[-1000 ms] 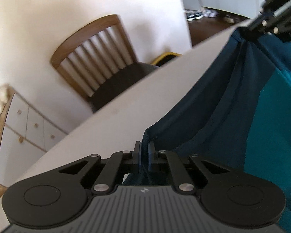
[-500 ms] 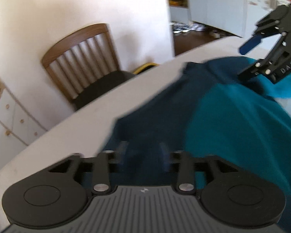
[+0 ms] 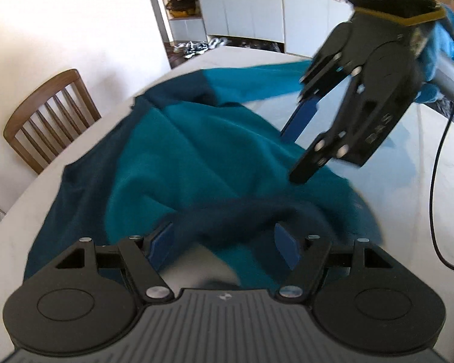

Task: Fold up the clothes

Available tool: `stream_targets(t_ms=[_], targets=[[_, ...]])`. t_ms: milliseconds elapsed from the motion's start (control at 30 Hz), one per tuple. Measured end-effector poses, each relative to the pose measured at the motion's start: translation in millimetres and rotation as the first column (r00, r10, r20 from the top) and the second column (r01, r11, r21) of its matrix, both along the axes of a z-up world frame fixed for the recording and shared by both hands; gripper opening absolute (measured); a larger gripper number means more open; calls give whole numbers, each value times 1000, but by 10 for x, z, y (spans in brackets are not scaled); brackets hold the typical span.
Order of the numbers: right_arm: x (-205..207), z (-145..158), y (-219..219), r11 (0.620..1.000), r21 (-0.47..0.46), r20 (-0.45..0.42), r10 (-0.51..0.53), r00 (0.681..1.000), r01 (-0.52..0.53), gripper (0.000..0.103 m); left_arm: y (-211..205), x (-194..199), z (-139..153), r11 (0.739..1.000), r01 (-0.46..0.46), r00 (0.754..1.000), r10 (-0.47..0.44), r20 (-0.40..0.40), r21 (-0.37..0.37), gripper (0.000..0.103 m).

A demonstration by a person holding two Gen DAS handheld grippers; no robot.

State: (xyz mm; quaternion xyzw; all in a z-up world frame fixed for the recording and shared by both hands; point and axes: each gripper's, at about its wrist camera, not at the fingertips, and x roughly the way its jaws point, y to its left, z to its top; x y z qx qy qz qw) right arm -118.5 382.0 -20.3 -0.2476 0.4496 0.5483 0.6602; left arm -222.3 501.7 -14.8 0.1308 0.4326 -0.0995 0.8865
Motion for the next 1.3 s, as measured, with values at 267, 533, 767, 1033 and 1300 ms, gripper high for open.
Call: stream_targets(t_ms=[267, 533, 767, 1033, 1300], targets=[[-362, -216, -19, 999, -35, -37, -24, 999, 23, 103, -378, -380, -183, 998, -41, 999, 39, -36, -45, 72], [-626, 207, 210, 995, 81, -71, 57, 996, -52, 103, -310, -640, -174, 990, -131, 991, 131, -1, -44, 72], [-925, 199, 844, 981, 114, -161, 174, 972, -156, 103, -74, -811, -246, 962, -268, 963, 267, -19, -58, 72], [-812, 162, 550, 993, 50, -128, 108, 986, -103, 103, 236, -970, -306, 912, -383, 924, 376, -74, -146, 72], [-527, 285, -217, 1000, -13, 3, -6, 1000, 6, 103, 88, -1092, 35, 955, -281, 959, 282, -6, -96, 73]])
